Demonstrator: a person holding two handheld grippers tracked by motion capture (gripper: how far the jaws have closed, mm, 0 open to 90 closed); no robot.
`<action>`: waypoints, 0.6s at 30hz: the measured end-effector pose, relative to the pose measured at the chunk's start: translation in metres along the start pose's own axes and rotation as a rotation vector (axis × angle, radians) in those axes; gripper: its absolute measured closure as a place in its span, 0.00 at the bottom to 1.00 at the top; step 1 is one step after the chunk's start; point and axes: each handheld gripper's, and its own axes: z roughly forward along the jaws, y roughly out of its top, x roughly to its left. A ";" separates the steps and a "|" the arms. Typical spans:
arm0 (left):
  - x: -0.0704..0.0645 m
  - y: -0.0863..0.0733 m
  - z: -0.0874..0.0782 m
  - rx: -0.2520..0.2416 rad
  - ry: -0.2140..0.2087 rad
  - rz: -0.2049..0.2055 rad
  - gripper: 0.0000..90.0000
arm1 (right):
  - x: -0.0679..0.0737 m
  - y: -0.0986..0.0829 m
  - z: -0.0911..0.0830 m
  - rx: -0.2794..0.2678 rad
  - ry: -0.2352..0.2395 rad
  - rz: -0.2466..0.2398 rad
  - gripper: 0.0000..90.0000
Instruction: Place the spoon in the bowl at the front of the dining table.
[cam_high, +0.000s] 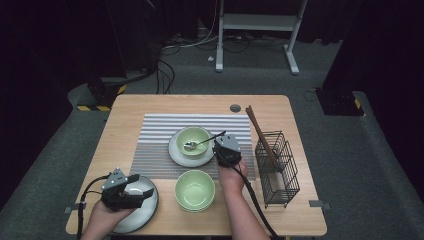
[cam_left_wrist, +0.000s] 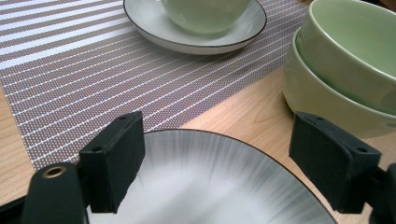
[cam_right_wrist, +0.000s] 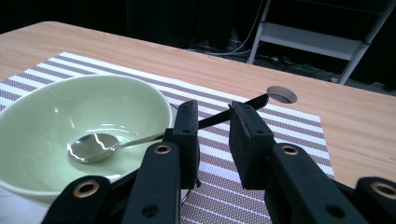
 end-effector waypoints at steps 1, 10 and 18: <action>0.000 0.000 0.000 -0.002 0.001 0.000 0.21 | 0.000 0.000 0.001 0.002 0.000 0.003 0.80; 0.001 0.000 -0.001 -0.003 0.001 -0.003 0.21 | -0.001 0.002 0.007 0.007 -0.006 0.011 0.80; 0.000 0.000 0.000 -0.002 -0.002 -0.001 0.21 | -0.003 0.005 0.014 0.016 -0.013 0.017 0.80</action>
